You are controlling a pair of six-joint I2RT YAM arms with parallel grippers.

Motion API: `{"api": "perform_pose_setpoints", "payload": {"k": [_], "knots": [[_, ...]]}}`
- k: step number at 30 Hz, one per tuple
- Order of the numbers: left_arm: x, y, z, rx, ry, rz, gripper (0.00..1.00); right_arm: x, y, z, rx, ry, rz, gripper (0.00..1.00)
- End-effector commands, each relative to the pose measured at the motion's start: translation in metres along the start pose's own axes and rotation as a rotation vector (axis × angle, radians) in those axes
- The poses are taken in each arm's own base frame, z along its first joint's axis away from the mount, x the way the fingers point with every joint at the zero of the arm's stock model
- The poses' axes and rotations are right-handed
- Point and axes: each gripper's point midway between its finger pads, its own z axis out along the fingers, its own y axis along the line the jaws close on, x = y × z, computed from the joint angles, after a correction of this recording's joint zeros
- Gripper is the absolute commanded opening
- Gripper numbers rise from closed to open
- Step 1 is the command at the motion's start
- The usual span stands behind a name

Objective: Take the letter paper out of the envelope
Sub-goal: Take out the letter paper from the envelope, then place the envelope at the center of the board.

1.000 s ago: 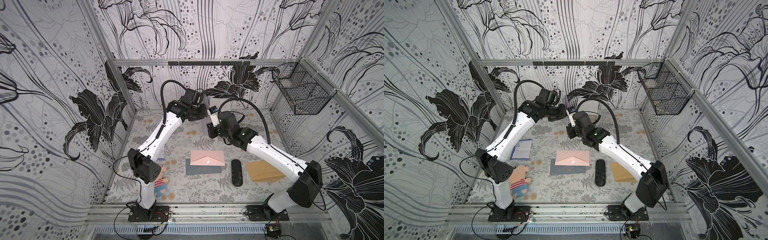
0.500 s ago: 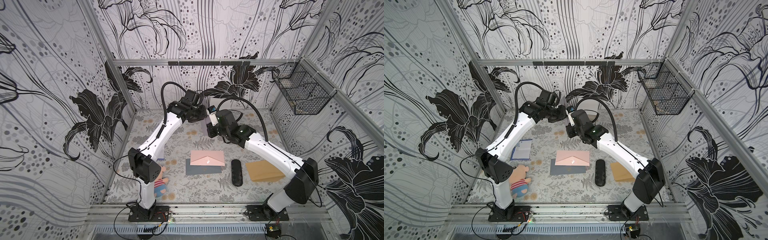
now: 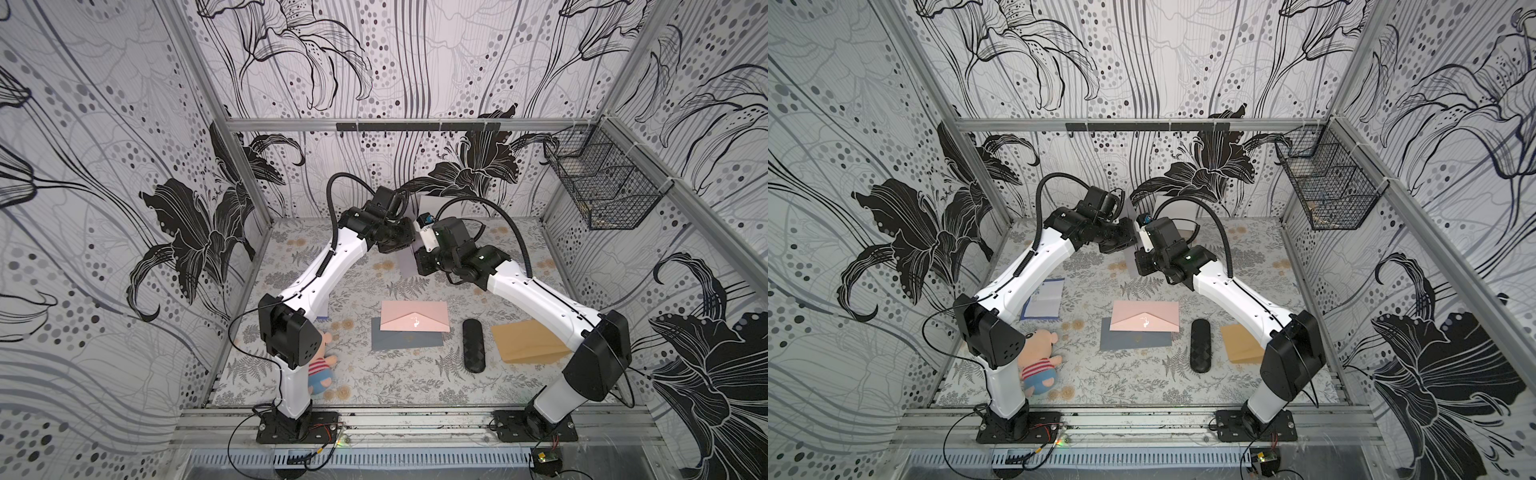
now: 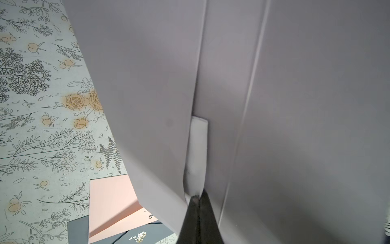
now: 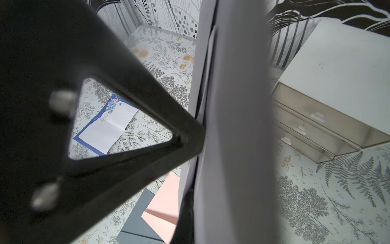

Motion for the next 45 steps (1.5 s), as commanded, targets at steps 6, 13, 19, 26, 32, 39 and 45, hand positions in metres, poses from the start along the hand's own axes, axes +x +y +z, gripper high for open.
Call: {"api": "perform_pose_setpoints", "payload": {"k": [6, 13, 19, 26, 32, 39, 45], "knots": [[-0.014, -0.026, -0.03, 0.088, -0.068, 0.002, 0.0, 0.009, 0.006, 0.003, -0.048, 0.04, 0.039, 0.0], [-0.016, -0.029, -0.04, 0.096, -0.088, 0.009, 0.0, 0.011, 0.004, 0.003, -0.131, 0.058, 0.104, 0.0], [-0.019, -0.05, -0.045, 0.204, -0.091, 0.0, 0.0, 0.022, 0.002, 0.009, -0.15, 0.116, 0.144, 0.0], [-0.029, -0.069, -0.058, 0.301, -0.12, -0.005, 0.0, 0.027, -0.023, 0.011, -0.108, 0.136, 0.301, 0.0], [-0.041, -0.066, -0.075, 0.324, -0.163, -0.02, 0.0, 0.021, -0.046, 0.005, -0.074, 0.072, 0.47, 0.0], [-0.055, -0.045, -0.084, 0.353, -0.204, -0.071, 0.0, 0.017, -0.078, -0.019, 0.053, -0.035, 0.646, 0.0], [-0.056, -0.033, -0.079, 0.389, -0.212, -0.101, 0.0, 0.056, -0.136, -0.06, 0.306, -0.213, 0.974, 0.0]]}}
